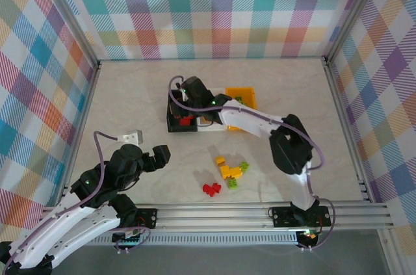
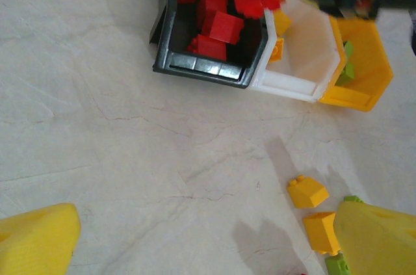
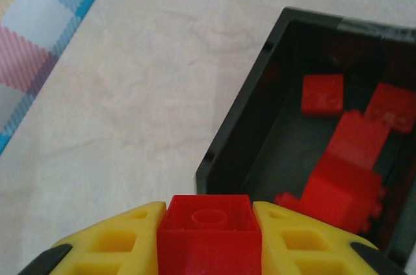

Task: Sort the legos into containers by color

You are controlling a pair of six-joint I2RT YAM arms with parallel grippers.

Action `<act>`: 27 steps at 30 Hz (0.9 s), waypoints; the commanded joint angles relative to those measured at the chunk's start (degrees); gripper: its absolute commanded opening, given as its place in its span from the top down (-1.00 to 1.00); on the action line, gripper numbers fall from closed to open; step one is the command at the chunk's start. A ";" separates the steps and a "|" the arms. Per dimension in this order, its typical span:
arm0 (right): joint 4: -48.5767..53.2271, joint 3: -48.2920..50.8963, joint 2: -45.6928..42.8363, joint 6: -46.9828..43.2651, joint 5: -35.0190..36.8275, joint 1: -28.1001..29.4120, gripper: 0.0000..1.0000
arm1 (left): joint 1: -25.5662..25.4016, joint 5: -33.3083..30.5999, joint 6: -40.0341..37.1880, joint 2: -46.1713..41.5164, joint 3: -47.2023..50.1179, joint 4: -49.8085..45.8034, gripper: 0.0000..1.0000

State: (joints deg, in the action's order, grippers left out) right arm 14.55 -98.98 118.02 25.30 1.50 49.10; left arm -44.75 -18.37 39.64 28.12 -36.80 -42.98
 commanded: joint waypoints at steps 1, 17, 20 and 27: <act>2.67 -8.72 5.37 2.48 -2.81 -1.25 0.43 | -0.07 1.41 0.24 -0.13 1.35 0.62 -1.00; -0.86 -5.83 1.06 7.76 -1.06 -3.27 -0.48 | -0.01 7.61 -1.23 3.85 1.55 4.33 -1.00; -3.16 3.31 -6.81 7.43 0.96 -3.28 -0.51 | -0.69 11.07 -1.29 7.83 1.81 8.13 -1.00; -6.66 27.36 -25.99 7.62 5.21 -3.66 -0.55 | -12.51 11.01 -0.95 19.93 2.45 17.65 -0.97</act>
State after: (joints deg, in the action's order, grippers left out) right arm 10.57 -78.67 97.21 32.56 4.21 45.80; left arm -52.62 -8.21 39.42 44.58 -35.38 -31.29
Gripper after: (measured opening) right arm 0.771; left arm 0.990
